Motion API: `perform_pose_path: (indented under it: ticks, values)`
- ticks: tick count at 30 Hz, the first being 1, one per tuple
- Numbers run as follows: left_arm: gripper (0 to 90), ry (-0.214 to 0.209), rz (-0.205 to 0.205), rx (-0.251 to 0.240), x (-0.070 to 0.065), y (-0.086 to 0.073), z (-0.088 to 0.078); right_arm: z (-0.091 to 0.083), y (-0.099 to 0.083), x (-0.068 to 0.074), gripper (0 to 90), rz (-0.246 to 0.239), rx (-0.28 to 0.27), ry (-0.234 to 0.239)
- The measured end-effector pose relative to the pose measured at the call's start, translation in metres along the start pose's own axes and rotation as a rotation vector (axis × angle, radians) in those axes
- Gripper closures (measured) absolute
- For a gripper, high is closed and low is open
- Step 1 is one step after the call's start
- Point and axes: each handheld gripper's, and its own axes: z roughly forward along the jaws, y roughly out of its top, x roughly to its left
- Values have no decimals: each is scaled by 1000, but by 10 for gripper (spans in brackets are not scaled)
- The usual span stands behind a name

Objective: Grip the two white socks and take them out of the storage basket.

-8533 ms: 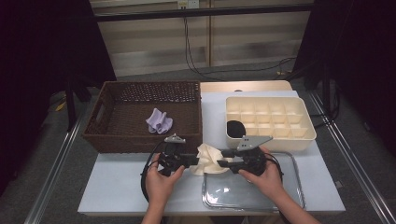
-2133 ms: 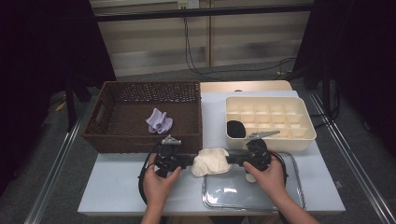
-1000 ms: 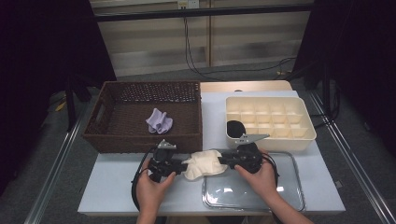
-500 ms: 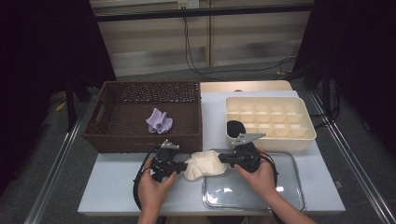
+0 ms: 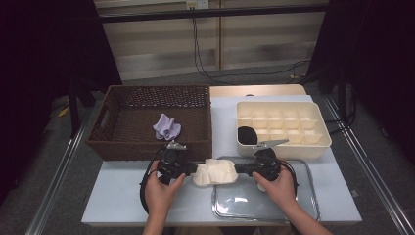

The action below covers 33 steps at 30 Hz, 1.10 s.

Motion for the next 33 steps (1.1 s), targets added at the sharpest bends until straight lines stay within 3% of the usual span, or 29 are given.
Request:
perform_pose_path:
  ticks: [7, 12, 15, 17, 20, 26, 31, 33]
  values:
    - [712, -17, -20, 5, 0, -7, -3, 2, 0, -1, 894, -24, 6, -18]
    - [714, -14, -25, 10, -4, -10, 3, -1, -3, 1, 896, -10, 5, -3]
    - [759, -2, -1, 33, -7, -11, 9, 0, -5, 1, 896, -9, 12, -1]
    - [848, 6, 7, 60, -7, -10, 12, 2, -8, 1, 896, -10, 21, -2]
    - [879, 12, 19, 76, -7, -10, 14, 3, -9, 0, 895, -2, 19, 3]
    - [881, 24, 10, 53, -3, -7, 2, 1, -7, 0, 898, -6, 17, 10]
    - [870, 6, 2, 63, 0, -10, 7, 3, -8, -1, 897, -7, 28, -2]
    - [820, 15, -21, 28, 0, -11, 7, 2, -8, -1, 897, -10, 22, -2]
